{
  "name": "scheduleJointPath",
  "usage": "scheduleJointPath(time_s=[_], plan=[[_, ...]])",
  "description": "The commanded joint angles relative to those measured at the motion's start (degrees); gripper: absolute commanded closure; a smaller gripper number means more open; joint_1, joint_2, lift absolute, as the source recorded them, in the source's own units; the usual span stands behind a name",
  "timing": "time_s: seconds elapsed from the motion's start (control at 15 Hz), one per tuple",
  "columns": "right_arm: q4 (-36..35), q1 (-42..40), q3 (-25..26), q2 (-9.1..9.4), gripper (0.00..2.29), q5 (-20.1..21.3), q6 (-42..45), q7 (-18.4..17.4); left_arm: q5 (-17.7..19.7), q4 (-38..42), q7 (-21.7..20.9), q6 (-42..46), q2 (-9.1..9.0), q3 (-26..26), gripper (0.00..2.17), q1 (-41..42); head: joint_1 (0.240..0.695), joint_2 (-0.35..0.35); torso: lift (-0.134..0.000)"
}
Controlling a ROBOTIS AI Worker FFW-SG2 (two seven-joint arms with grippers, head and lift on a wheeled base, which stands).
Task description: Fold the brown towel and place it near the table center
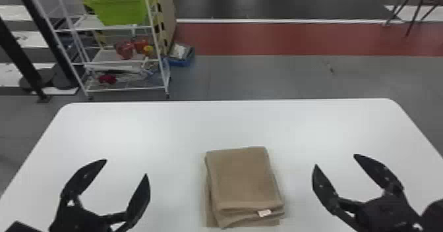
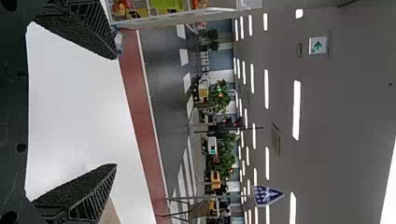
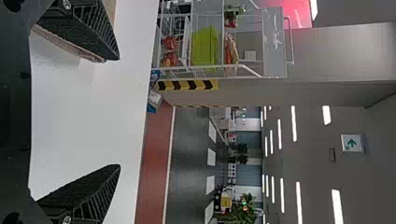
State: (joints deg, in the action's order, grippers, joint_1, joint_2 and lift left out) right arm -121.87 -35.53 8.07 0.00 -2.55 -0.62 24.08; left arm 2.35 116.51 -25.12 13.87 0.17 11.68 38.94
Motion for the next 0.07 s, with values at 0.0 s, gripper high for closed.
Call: scheduleJointPath(time_s=[0.0], plan=[[0.0, -0.2, -0.3, 0.05, 0.06, 0.3, 0.3, 0.0, 0.1, 0.0, 0.1, -0.5, -0.32, 0.2, 0.05, -0.2, 0.695, 0.038, -0.122]])
